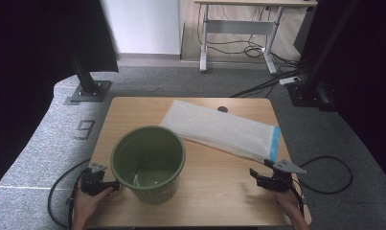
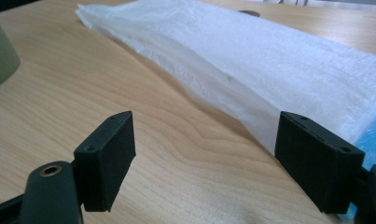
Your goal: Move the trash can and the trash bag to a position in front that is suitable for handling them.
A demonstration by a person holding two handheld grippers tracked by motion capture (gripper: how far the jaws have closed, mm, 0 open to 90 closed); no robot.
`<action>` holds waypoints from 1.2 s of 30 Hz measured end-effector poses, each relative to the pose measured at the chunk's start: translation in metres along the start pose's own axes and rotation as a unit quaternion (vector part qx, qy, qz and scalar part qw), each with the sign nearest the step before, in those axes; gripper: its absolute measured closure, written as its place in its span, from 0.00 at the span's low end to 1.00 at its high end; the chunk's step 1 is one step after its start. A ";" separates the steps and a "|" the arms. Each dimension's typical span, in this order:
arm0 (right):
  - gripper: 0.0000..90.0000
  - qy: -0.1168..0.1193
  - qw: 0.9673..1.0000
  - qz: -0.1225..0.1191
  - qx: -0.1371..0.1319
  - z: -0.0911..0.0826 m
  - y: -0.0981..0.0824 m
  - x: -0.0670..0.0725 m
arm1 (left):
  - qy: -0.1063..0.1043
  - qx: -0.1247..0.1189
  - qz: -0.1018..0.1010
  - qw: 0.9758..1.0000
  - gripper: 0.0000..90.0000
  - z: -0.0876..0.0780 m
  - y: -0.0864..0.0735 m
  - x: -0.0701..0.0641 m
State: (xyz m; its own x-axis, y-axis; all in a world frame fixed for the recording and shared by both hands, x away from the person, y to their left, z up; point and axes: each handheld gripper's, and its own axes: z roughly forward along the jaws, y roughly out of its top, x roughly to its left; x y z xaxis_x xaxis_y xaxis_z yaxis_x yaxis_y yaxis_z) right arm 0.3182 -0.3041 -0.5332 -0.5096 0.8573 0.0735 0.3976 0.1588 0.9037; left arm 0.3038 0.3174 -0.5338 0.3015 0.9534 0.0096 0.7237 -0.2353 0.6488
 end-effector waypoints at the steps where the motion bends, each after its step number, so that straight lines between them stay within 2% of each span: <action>1: 0.21 -0.001 1.000 0.004 -0.001 0.000 0.000 -0.001 | -0.002 -0.006 0.001 1.000 0.09 -0.002 0.000 0.000; 7: 0.21 -0.004 1.000 0.022 0.016 0.002 -0.005 -0.005 | -0.016 -0.032 0.004 0.999 0.09 -0.017 -0.003 0.000; 9: 0.21 -0.004 1.000 0.020 0.020 0.003 -0.004 -0.005 | -0.024 -0.040 0.002 0.999 0.09 -0.023 -0.007 -0.001; 12: 0.21 -0.003 1.000 0.023 0.012 0.004 -0.001 -0.006 | -0.032 -0.036 0.015 0.999 0.08 -0.030 -0.013 -0.005; 14: 0.21 -0.002 1.000 0.031 0.004 0.006 0.001 -0.008 | -0.051 -0.040 0.031 0.997 0.08 -0.041 -0.018 -0.012; 16: 0.21 0.004 0.999 0.040 -0.002 0.007 0.004 -0.010 | -0.057 -0.040 0.038 0.997 0.08 -0.044 -0.020 -0.014; 17: 0.21 0.006 0.999 0.044 -0.006 0.007 0.005 -0.010 | -0.079 -0.046 0.052 0.994 0.08 -0.051 -0.024 -0.020; 21: 0.21 0.008 0.999 0.045 -0.017 0.009 0.009 -0.011 | -0.133 -0.062 0.084 0.986 0.06 -0.059 -0.026 -0.033; 23: 0.21 0.009 0.999 0.046 -0.021 0.010 0.011 -0.011 | -0.145 -0.069 0.098 0.982 0.05 -0.061 -0.023 -0.041; 25: 0.21 0.010 0.999 0.045 -0.022 0.011 0.012 -0.012 | -0.161 -0.083 0.108 0.978 0.04 -0.063 -0.019 -0.048; 26: 0.21 0.010 0.999 0.045 -0.022 0.011 0.012 -0.012 | -0.161 -0.083 0.108 0.978 0.04 -0.063 -0.019 -0.048; 27: 0.20 0.012 0.999 0.047 -0.018 0.011 0.011 -0.012 | -0.176 -0.093 0.119 0.973 0.04 -0.065 -0.014 -0.055; 28: 0.20 0.011 0.999 0.046 -0.016 0.011 0.011 -0.011 | -0.176 -0.093 0.119 0.973 0.04 -0.065 -0.014 -0.055; 29: 0.20 0.010 0.999 0.044 -0.015 0.011 0.010 -0.011 | -0.185 -0.094 0.135 0.969 0.03 -0.064 -0.008 -0.062; 31: 0.20 0.010 0.999 0.041 -0.011 0.009 0.008 -0.010 | -0.187 -0.092 0.146 0.967 0.03 -0.063 -0.002 -0.067; 33: 0.20 0.008 0.999 0.036 -0.006 0.005 0.005 -0.008 | -0.196 -0.092 0.154 0.964 0.02 -0.062 0.002 -0.070; 36: 0.20 0.003 1.000 0.028 -0.003 -0.001 0.002 -0.005 | -0.199 -0.092 0.158 0.963 0.00 -0.060 0.005 -0.070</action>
State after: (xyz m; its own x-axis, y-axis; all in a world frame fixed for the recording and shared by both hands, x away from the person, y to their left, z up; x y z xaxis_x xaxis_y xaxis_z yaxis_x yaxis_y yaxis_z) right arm 0.3207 -0.3088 -0.5314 -0.4907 0.8622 0.1258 0.4210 0.1081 0.9006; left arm 0.2491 0.2608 -0.4858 0.7295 0.6827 -0.0405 0.4460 -0.4300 0.7850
